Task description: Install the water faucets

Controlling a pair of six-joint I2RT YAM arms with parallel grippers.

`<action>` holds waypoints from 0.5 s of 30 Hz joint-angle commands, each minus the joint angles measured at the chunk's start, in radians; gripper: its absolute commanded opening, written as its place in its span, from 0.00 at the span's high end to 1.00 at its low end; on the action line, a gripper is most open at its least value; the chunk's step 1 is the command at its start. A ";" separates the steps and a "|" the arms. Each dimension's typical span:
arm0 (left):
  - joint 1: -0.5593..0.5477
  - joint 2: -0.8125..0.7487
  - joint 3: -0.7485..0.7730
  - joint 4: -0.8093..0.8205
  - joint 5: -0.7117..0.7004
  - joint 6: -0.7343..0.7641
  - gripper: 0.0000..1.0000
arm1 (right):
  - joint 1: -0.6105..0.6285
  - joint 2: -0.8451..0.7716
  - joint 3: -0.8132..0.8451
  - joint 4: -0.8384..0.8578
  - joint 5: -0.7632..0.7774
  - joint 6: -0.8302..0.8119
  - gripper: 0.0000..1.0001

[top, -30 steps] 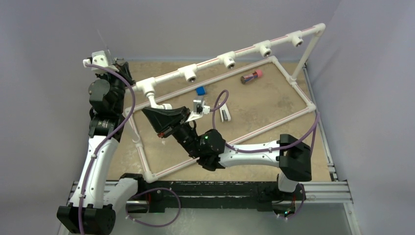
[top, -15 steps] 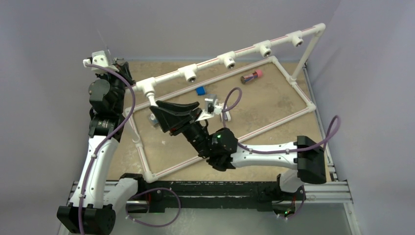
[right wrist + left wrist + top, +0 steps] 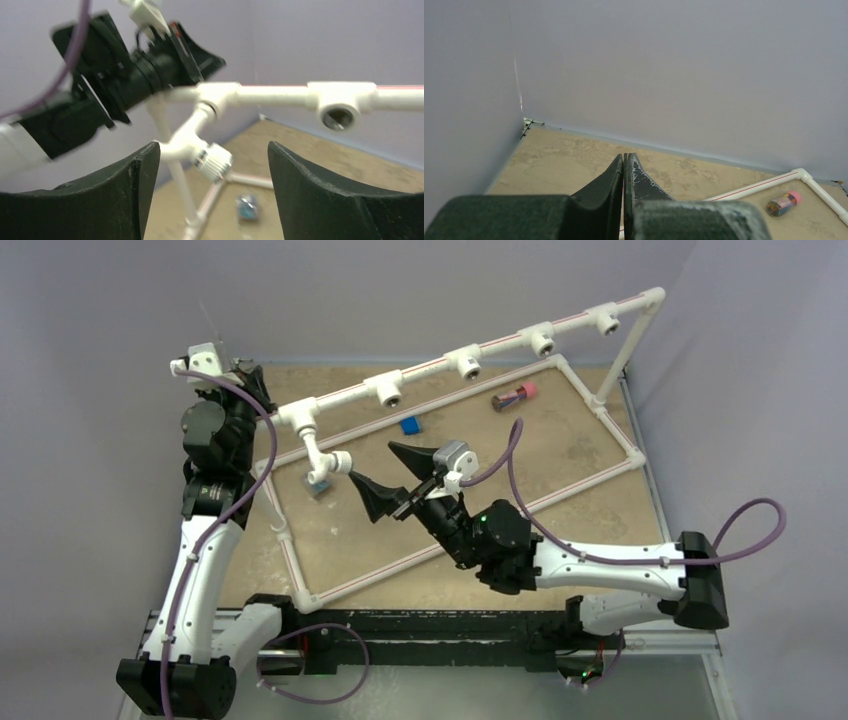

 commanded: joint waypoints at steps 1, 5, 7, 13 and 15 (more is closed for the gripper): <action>-0.019 0.075 -0.063 -0.239 0.108 -0.027 0.99 | 0.006 -0.133 -0.067 -0.252 0.094 -0.061 0.16; -0.019 0.114 0.012 -0.267 0.121 -0.042 0.88 | 0.006 -0.245 -0.154 -0.430 0.140 0.086 0.03; -0.019 0.136 0.063 -0.291 0.121 -0.051 0.81 | 0.005 -0.291 -0.201 -0.507 0.154 0.167 0.02; -0.019 0.179 0.263 -0.308 0.099 -0.039 0.49 | 0.006 -0.396 -0.323 -0.716 0.197 0.488 0.02; -0.019 0.199 0.346 -0.333 0.098 -0.027 0.47 | 0.006 -0.416 -0.353 -0.777 0.200 0.600 0.02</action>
